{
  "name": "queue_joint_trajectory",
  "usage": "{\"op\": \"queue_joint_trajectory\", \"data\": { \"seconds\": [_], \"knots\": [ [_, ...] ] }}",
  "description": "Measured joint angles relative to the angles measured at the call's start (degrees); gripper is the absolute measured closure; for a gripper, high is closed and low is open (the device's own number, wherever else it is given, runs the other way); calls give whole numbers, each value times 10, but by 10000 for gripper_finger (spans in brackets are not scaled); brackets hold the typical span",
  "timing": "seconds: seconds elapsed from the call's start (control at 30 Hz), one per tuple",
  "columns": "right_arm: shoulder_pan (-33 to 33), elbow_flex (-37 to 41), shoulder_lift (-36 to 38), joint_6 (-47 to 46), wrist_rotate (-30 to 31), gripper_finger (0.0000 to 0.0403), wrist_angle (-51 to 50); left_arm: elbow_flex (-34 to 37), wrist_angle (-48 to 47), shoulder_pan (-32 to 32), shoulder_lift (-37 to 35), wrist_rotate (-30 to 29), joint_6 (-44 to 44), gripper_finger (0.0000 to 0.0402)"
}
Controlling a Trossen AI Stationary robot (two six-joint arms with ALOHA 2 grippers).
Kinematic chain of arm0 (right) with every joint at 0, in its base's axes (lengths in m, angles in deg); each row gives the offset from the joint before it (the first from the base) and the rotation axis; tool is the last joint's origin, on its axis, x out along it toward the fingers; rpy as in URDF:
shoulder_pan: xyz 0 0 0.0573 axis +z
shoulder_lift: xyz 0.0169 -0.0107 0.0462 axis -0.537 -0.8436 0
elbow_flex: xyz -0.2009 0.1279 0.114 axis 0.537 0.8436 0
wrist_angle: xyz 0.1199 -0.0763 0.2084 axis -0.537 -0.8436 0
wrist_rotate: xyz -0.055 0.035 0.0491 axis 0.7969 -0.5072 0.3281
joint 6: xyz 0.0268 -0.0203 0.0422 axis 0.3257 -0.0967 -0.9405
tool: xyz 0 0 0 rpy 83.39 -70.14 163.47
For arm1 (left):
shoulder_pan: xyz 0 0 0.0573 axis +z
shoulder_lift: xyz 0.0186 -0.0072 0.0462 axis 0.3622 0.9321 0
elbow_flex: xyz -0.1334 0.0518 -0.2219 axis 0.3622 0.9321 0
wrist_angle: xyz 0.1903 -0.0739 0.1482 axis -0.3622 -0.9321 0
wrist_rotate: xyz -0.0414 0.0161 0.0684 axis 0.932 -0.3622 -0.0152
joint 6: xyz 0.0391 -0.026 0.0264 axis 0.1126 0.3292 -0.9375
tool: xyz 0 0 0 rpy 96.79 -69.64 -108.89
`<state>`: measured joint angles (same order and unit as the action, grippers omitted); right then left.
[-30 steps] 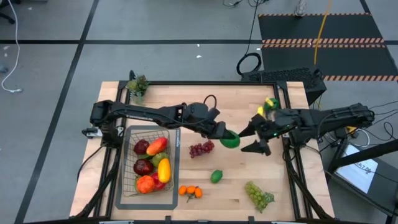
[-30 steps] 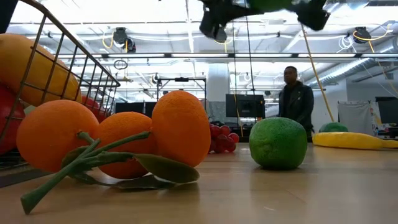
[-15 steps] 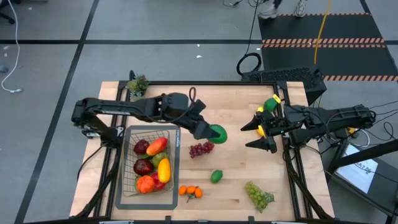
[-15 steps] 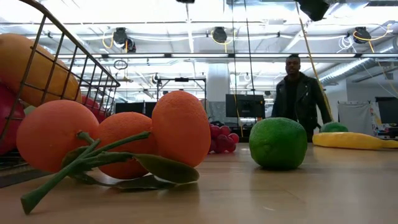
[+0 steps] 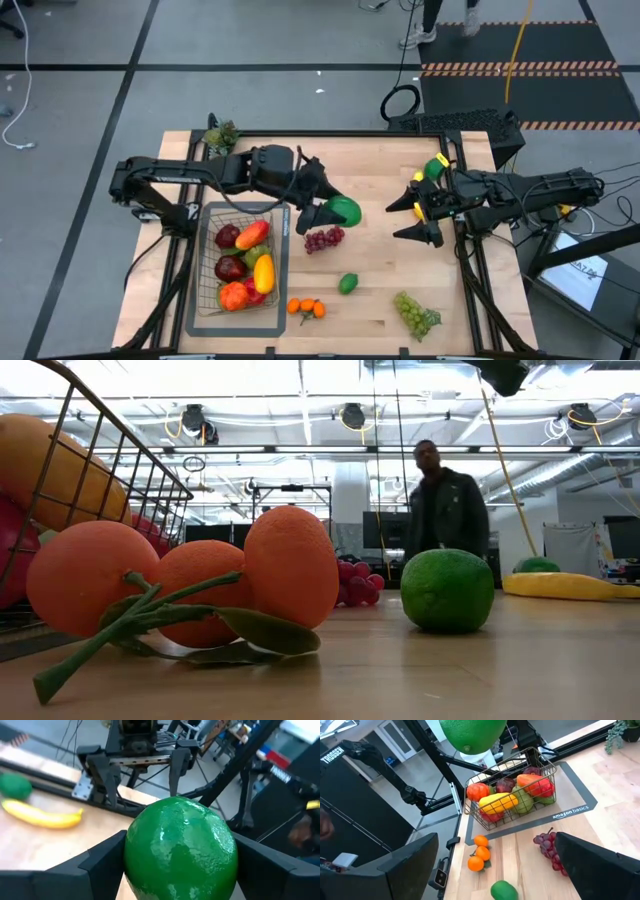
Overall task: Build produce basket
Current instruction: Put the middle green lime into the wire basket
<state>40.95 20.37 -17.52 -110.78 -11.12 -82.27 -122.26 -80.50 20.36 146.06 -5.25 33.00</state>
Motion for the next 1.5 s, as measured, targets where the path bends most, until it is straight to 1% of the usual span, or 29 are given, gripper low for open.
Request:
{"op": "queue_joint_trajectory", "data": {
  "seconds": [0.1, 0.23, 0.37, 0.5, 0.67, 0.73, 0.83, 1.0, 1.1, 1.3, 1.43, 1.5],
  "knots": [
    [0, 0, 0, -3, 0, 9, 0, 0, 1, -4, 0, -1, -54, 88],
    [0, 0, 0, -35, 4, 9, 0, 0, 1, -14, 0, 3, -122, 96],
    [0, 8, 0, -76, 26, 9, 4, 0, 1, -21, 0, 4, -186, 98],
    [0, 21, 0, -120, 29, 9, 3, 0, 1, -26, 0, 4, -254, 91],
    [0, 39, 0, -177, 28, 9, 3, 0, -5, -26, 0, 4, -308, 97],
    [0, 47, 0, -200, 28, 9, 4, 0, -17, -27, 0, 4, -316, 100],
    [0, 60, 0, -235, 29, 9, 3, 0, -41, -27, 0, 4, -286, 99],
    [0, 78, 0, -294, 60, 9, 5, 0, -106, -27, 0, 5, -160, 85],
    [0, 85, 0, -301, 61, 9, 10, 0, -172, -30, -4, 5, -107, 82],
    [0, 89, 0, -330, 60, 9, 22, 0, -305, -44, -7, 4, -89, 81],
    [0, 89, 0, -331, 60, 9, 40, 0, -370, -53, -7, -2, -81, 81],
    [0, 89, 0, -333, 60, 9, 43, 5, -386, -61, -7, -5, -78, 81]
  ]
}}
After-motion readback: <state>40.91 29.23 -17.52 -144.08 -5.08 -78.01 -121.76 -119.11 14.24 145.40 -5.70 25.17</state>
